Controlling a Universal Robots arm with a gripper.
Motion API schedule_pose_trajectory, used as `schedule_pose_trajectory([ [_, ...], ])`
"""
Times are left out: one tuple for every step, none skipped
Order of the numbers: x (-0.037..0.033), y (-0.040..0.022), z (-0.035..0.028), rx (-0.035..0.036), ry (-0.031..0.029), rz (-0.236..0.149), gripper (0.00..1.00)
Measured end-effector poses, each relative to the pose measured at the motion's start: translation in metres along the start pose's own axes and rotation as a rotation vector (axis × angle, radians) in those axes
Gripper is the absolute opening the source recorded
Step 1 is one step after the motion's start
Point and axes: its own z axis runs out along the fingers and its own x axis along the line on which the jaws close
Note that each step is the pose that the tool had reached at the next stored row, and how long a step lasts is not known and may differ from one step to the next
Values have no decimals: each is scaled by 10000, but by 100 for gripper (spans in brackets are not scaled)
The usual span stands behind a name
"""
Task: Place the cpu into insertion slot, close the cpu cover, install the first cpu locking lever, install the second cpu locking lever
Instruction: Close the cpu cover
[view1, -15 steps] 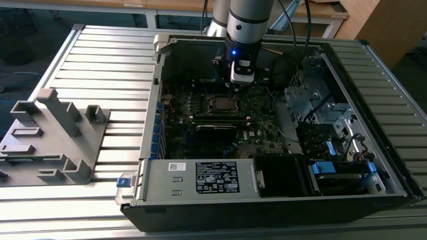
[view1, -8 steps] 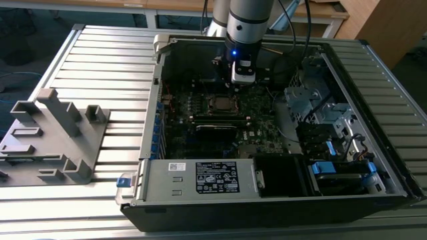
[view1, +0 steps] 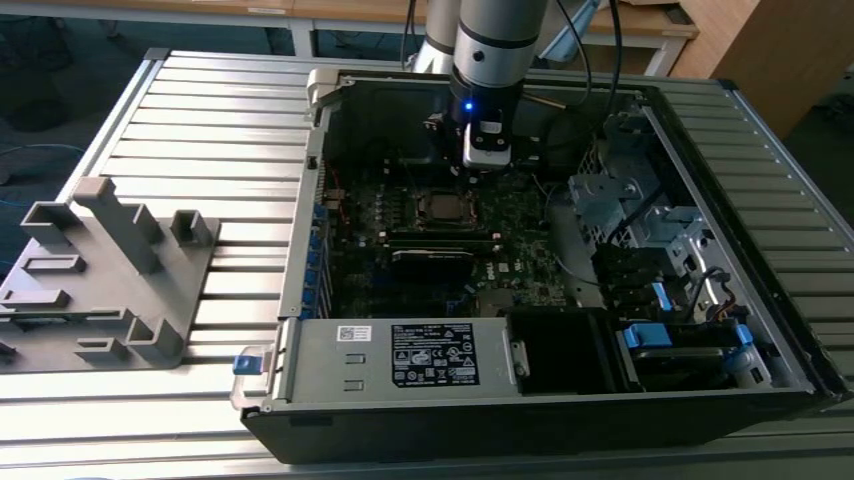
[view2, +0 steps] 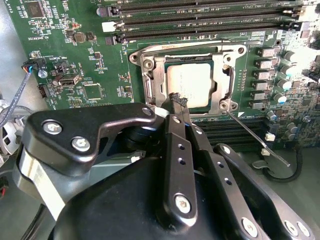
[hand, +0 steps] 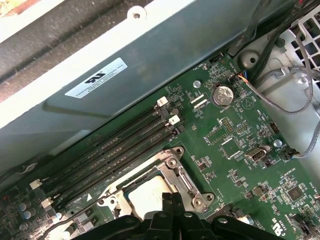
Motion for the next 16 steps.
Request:
schedule_pose_trajectory([
  [0,0,0,0,0,-1,11],
  [0,0,1,0,0,0,11],
  [0,0,3,-1,0,-1,11],
  [0,0,5,-3,1,-1,11],
  [1,-1,7,-2,0,-1,11],
  [1,-1,8,1,0,-20,11],
  [1,-1,10,3,2,-120,11],
  [1,-1,12,5,5,-285,11],
  [1,-1,13,9,9,-466,11],
  [1,-1,15,13,13,-658,11],
  [1,-1,17,15,17,-837,11],
  [1,-1,21,17,20,-1017,11],
  [1,-1,25,20,24,-1196,11],
  [1,-1,29,25,27,-1377,11],
  [1,-1,33,29,31,-1556,11],
  [1,-1,37,32,34,-1737,11],
])
